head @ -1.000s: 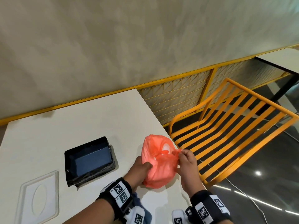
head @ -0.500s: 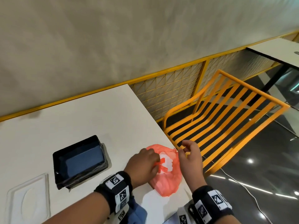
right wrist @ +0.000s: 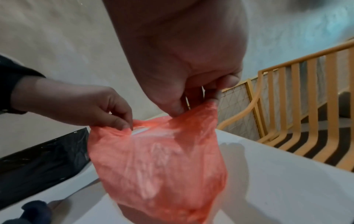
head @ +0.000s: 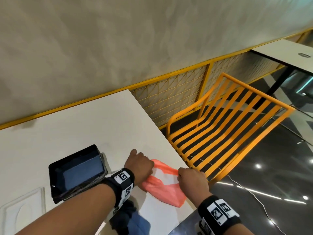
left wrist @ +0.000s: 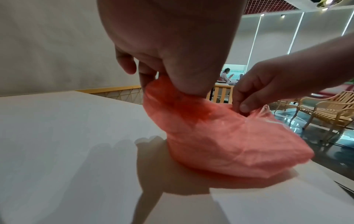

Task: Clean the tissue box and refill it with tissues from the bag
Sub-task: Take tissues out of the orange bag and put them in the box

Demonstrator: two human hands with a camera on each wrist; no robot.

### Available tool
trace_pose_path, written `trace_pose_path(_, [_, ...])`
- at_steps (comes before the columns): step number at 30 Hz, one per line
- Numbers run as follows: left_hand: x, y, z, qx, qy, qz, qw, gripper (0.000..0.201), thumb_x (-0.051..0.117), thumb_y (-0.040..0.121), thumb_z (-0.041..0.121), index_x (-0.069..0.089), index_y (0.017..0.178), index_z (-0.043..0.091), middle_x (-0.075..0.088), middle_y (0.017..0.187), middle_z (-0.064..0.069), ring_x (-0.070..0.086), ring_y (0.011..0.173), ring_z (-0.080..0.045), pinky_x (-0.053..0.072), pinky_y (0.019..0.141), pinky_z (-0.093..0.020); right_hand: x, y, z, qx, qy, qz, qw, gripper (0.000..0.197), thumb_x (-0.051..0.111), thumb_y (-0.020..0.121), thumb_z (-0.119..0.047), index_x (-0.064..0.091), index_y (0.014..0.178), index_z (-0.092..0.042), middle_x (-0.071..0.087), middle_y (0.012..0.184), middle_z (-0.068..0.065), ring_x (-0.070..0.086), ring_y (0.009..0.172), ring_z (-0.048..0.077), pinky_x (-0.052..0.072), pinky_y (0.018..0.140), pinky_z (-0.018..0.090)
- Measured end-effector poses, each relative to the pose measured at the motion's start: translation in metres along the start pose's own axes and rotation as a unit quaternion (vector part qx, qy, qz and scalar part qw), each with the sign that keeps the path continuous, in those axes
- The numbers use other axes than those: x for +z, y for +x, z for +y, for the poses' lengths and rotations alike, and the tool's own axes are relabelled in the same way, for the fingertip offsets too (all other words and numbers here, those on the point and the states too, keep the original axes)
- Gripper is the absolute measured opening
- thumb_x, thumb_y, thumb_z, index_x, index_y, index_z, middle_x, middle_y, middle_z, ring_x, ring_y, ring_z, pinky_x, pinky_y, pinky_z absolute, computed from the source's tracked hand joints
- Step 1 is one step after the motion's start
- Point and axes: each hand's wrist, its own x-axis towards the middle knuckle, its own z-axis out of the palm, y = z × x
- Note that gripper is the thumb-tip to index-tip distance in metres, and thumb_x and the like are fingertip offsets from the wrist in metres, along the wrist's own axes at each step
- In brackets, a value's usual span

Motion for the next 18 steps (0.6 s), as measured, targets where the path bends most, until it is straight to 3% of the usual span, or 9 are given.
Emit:
trace_pose_path(1, [-0.001, 0.000, 0.000, -0.003, -0.003, -0.008, 1.000, 0.032, 0.054, 0.090, 0.036, 0.060, 0.117, 0.019, 0.070, 0.112, -0.006, 0.058, 0.110, -0.032, 0.030, 0.094, -0.046, -0.002, 0.001, 0.000, 0.000, -0.010, -0.002, 1.000, 0.016, 0.049, 0.096, -0.030, 0.061, 0.105, -0.024, 0.068, 0.096, -0.002, 0.061, 0.092, 0.023, 0.048, 0.080, 0.038])
trace_pose_path(4, [0.000, -0.004, 0.006, -0.021, -0.043, -0.057, 0.997, 0.081, 0.069, 0.075, 0.049, 0.036, 0.141, 0.015, 0.063, 0.124, -0.007, 0.054, 0.112, -0.033, 0.031, 0.094, -0.048, -0.002, 0.002, -0.007, -0.009, -0.028, 0.003, 1.000, 0.031, 0.058, 0.091, -0.030, 0.057, 0.120, -0.024, 0.064, 0.116, 0.000, 0.056, 0.105, 0.026, 0.048, 0.084, 0.040])
trace_pose_path(8, [0.009, -0.006, 0.010, -0.055, -0.134, -0.107, 0.984, 0.113, 0.079, 0.062, 0.058, 0.019, 0.150, 0.023, 0.049, 0.139, -0.007, 0.046, 0.123, -0.033, 0.033, 0.100, -0.051, 0.003, 0.006, -0.013, 0.002, -0.011, -0.009, 1.000, 0.069, 0.065, 0.085, -0.028, 0.035, 0.146, -0.026, 0.052, 0.139, 0.000, 0.049, 0.119, 0.028, 0.046, 0.093, 0.043])
trace_pose_path(10, [0.011, -0.005, 0.011, -0.065, -0.138, -0.110, 0.982, 0.112, 0.079, 0.061, 0.059, 0.020, 0.150, 0.024, 0.046, 0.140, -0.007, 0.042, 0.126, -0.033, 0.033, 0.102, -0.052, 0.005, 0.008, -0.013, 0.002, -0.019, -0.017, 1.000, 0.074, 0.066, 0.084, -0.027, 0.031, 0.148, -0.027, 0.051, 0.140, 0.000, 0.047, 0.121, 0.028, 0.045, 0.094, 0.044])
trace_pose_path(15, [0.012, -0.005, 0.015, -0.058, -0.122, -0.058, 0.989, 0.088, 0.072, 0.067, 0.063, 0.039, 0.138, 0.024, 0.045, 0.137, -0.007, 0.038, 0.125, -0.033, 0.033, 0.100, -0.053, 0.008, 0.009, -0.008, 0.000, -0.038, -0.014, 0.999, 0.067, 0.069, 0.079, -0.031, 0.042, 0.140, -0.029, 0.054, 0.128, 0.002, 0.047, 0.114, 0.027, 0.043, 0.091, 0.043])
trace_pose_path(18, [0.017, -0.002, 0.014, -0.079, -0.163, -0.055, 0.982, 0.085, 0.068, 0.067, 0.068, 0.041, 0.137, 0.027, 0.045, 0.136, -0.003, 0.037, 0.128, -0.032, 0.030, 0.103, -0.056, 0.011, 0.011, -0.002, -0.002, -0.029, -0.019, 0.999, 0.062, 0.071, 0.077, -0.036, 0.048, 0.135, -0.032, 0.053, 0.124, 0.001, 0.045, 0.111, 0.025, 0.043, 0.089, 0.042])
